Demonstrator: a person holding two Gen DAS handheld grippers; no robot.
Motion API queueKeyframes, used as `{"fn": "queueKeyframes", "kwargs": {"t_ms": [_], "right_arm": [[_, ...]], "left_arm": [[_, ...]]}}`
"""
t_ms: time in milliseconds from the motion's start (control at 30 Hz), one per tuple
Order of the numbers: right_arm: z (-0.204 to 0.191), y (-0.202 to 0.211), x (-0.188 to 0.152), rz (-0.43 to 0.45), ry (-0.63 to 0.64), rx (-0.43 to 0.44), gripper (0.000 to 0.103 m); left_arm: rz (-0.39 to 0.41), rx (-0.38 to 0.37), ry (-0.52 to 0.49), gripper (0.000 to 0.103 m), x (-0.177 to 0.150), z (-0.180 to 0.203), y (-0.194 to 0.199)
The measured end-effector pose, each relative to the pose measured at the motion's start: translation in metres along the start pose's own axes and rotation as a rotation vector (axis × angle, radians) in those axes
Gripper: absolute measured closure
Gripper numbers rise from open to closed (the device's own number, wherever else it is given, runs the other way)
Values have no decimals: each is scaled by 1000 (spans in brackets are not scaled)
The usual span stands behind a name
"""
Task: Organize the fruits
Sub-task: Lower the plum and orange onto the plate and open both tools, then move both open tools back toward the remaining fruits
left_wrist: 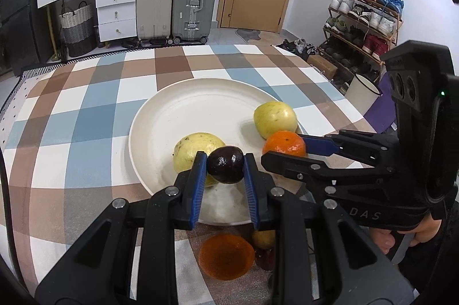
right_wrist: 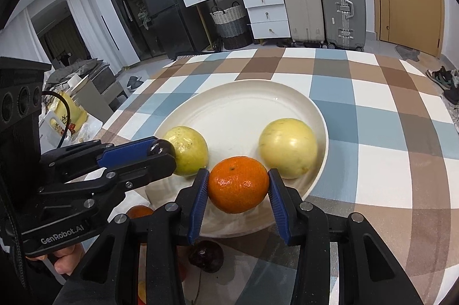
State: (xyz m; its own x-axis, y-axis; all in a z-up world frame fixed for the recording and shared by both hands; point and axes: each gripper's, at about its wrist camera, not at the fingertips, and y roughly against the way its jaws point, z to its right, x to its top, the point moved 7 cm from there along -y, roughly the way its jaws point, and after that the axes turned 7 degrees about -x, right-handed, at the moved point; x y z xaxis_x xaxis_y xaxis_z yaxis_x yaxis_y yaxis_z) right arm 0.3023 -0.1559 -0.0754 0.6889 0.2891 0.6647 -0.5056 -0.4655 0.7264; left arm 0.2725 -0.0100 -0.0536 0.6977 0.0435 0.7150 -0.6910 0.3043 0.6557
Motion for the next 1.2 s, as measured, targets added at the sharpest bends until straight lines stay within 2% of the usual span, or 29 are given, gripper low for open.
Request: {"fn": "queueKeyframes", "kwargs": {"t_ms": [233, 433, 533, 600, 633, 667, 700, 767, 833, 900, 967, 1200], "right_arm": [[2, 12, 5, 38, -3, -9, 61], [4, 29, -2, 53, 13, -26, 55], [6, 38, -9, 59, 17, -40, 51], [8, 44, -12, 65, 13, -50, 46], [9, 46, -14, 66, 11, -51, 38], [9, 50, -16, 68, 8, -53, 30], [10, 53, -18, 72, 7, -57, 28], [11, 60, -21, 80, 1, -66, 14], [14, 67, -24, 82, -19, -86, 5], [15, 74, -26, 95, -30, -92, 0], [14, 80, -29, 98, -30, -99, 0], [13, 87, -42, 70, -49, -112, 0]], "left_arm": [[-10, 2, -3, 80, 1, 1, -1], [-29, 13, 20, 79, -5, -2, 1], [-42, 20, 27, 64, -10, -3, 4], [-31, 44, 30, 46, -13, -3, 11], [-24, 50, 28, 42, -15, -3, 15], [-19, 56, 27, 34, -16, -3, 18], [-15, 62, 28, 24, -17, -3, 22], [5, 72, 31, 18, -19, -2, 33], [19, 76, 30, 13, -22, -1, 42], [30, 92, 34, 1, -25, -2, 52], [55, 109, 39, 1, -27, -3, 64], [63, 132, 67, 1, -41, -8, 87]]}}
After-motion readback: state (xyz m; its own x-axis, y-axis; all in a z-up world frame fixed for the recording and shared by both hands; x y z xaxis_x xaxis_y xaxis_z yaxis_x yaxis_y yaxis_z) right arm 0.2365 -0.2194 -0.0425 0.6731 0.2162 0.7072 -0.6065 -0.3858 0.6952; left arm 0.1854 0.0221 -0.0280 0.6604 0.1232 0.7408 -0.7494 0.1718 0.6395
